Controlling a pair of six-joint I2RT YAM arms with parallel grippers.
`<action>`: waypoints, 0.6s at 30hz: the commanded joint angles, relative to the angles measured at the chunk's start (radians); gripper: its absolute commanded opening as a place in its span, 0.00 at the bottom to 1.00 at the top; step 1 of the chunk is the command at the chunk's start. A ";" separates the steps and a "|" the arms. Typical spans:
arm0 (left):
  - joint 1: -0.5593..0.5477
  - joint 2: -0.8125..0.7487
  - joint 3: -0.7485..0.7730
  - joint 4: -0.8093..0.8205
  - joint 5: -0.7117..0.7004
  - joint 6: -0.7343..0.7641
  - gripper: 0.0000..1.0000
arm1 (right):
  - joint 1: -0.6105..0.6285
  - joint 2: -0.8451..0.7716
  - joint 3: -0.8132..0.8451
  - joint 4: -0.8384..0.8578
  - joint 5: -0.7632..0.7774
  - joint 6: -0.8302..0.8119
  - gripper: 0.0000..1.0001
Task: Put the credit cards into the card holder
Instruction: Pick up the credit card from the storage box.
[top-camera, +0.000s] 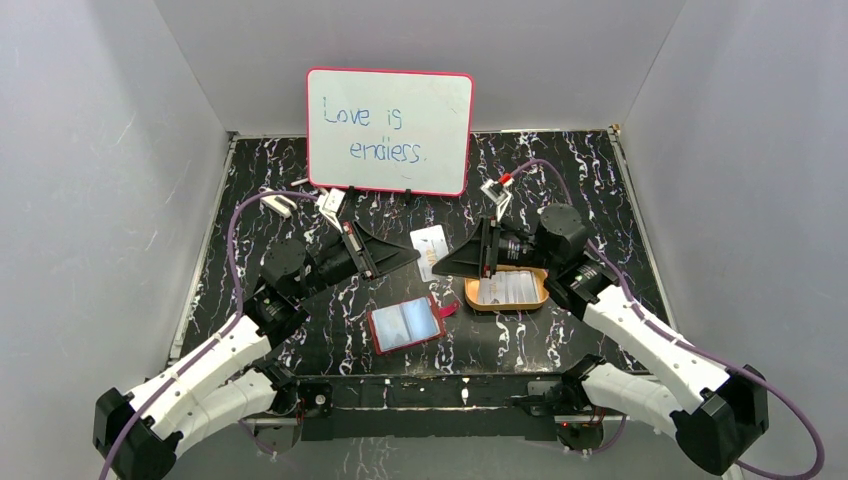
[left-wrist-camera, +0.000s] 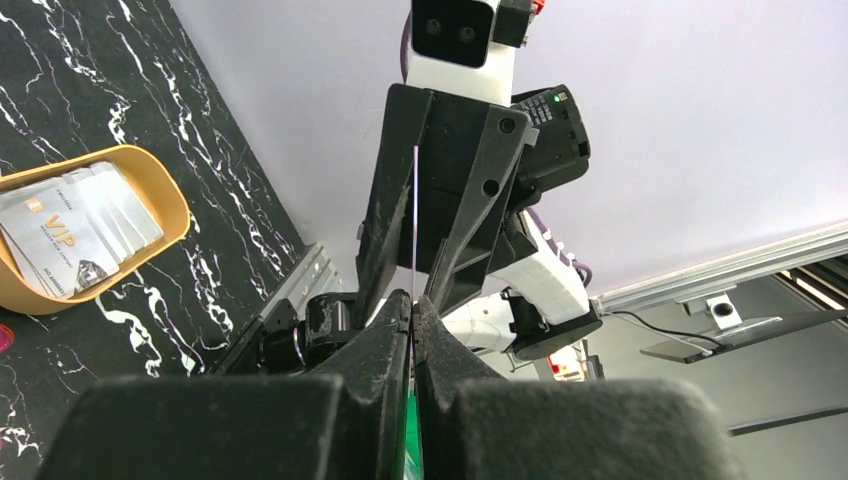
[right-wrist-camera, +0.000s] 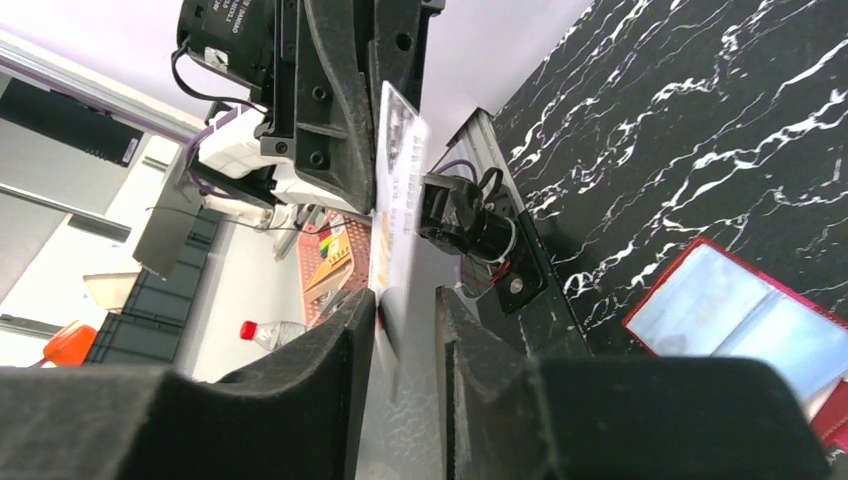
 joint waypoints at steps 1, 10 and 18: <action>0.008 -0.010 -0.013 0.044 0.032 -0.003 0.00 | 0.047 0.002 0.045 0.094 0.028 -0.009 0.29; 0.007 -0.036 -0.026 0.005 0.029 0.022 0.00 | 0.061 -0.035 0.031 0.060 0.121 -0.023 0.47; 0.007 -0.054 -0.033 -0.004 0.032 0.029 0.00 | 0.061 -0.047 0.012 0.097 0.136 -0.005 0.34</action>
